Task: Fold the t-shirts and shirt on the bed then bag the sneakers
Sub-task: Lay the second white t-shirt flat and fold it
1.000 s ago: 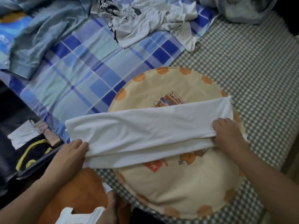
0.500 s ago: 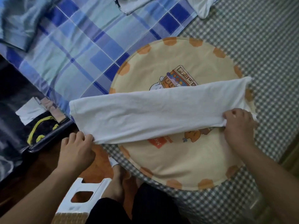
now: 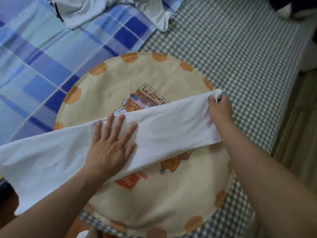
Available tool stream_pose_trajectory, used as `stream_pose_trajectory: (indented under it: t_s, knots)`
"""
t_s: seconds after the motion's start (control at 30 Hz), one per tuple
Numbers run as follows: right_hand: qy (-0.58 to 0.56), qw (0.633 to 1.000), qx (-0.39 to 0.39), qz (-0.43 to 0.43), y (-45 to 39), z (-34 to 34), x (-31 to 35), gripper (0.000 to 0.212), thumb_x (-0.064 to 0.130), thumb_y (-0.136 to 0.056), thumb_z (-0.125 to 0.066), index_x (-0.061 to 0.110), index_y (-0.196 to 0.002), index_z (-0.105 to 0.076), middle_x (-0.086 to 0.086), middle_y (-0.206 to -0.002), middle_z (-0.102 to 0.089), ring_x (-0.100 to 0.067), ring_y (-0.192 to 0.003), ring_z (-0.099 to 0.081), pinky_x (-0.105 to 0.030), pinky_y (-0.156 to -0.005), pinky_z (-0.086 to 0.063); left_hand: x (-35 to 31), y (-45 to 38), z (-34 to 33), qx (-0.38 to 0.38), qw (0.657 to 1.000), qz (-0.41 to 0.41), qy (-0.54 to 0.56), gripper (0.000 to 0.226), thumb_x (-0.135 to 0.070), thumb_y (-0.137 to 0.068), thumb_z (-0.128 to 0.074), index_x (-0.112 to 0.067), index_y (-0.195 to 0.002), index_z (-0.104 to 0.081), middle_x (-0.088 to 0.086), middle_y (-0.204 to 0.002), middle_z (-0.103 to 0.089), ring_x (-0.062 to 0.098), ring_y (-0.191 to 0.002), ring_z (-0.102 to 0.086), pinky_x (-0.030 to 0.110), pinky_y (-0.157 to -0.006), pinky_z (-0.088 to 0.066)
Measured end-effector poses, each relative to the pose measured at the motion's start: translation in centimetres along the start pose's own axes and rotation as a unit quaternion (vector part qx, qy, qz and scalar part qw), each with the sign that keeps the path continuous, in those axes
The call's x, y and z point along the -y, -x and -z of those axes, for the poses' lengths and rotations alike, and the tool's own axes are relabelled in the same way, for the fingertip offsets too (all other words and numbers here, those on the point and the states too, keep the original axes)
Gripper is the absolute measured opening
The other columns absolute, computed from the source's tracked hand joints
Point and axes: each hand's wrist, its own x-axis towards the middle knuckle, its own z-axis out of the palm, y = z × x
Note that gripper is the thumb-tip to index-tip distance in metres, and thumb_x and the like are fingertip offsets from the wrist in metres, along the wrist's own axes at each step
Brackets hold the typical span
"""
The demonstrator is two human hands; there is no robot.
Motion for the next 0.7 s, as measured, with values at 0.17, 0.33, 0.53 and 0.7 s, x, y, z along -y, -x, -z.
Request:
stream_pose_trajectory:
  t_s: [0.17, 0.33, 0.53, 0.7]
  knots:
    - [-0.005, 0.998, -0.056, -0.007, -3.3, -0.6, 0.7, 0.024, 0.029, -0.105, -0.048, 0.014, -0.123, -0.056, -0.005, -0.12, -0.06, -0.025, -0.111, -0.057, -0.035, -0.089, -0.045, -0.3, -0.4, -1.1, -0.016, 1.0, 0.003, -0.027, 0.067, -0.058, -0.099, -0.028, -0.029, -0.159, -0.03, 0.015, -0.168, -0.015, 0.038, -0.156, -0.004, 0.064, -0.121, -0.009]
    - [0.193, 0.933, -0.179, 0.245, 4.3, -2.2, 0.9, 0.051, 0.036, -0.106, -0.041, 0.016, -0.152, -0.038, -0.013, -0.158, -0.033, -0.033, -0.145, -0.029, -0.049, -0.119, -0.023, -1.0, 0.0, -1.1, -0.034, 0.999, 0.016, -0.031, 0.07, -0.054, -0.097, -0.031, -0.022, -0.159, -0.032, 0.017, -0.168, -0.015, 0.039, -0.156, -0.004, 0.065, -0.12, -0.008]
    - [0.343, 0.89, 0.043, 0.297, 3.0, -2.8, -5.6, 0.07, 0.061, -0.102, -0.011, 0.026, -0.162, -0.007, -0.004, -0.17, 0.0, -0.027, -0.156, 0.001, -0.054, -0.124, -0.01, -1.3, -0.1, -2.0, -0.053, 0.998, 0.024, -0.035, 0.071, -0.054, -0.096, -0.032, -0.021, -0.159, -0.032, 0.016, -0.168, -0.013, 0.04, -0.156, -0.005, 0.066, -0.12, -0.006]
    - [0.309, 0.938, -0.026, 0.156, 3.7, -3.0, -3.1, 0.066, 0.054, -0.105, -0.016, 0.022, -0.162, -0.008, -0.005, -0.17, 0.001, -0.029, -0.155, 0.009, -0.055, -0.124, 0.003, -0.6, 1.0, -1.9, -0.061, 0.996, 0.056, -0.016, 0.065, -0.054, -0.1, -0.032, -0.027, -0.16, -0.03, 0.016, -0.169, -0.011, 0.037, -0.156, -0.003, 0.06, -0.123, -0.007]
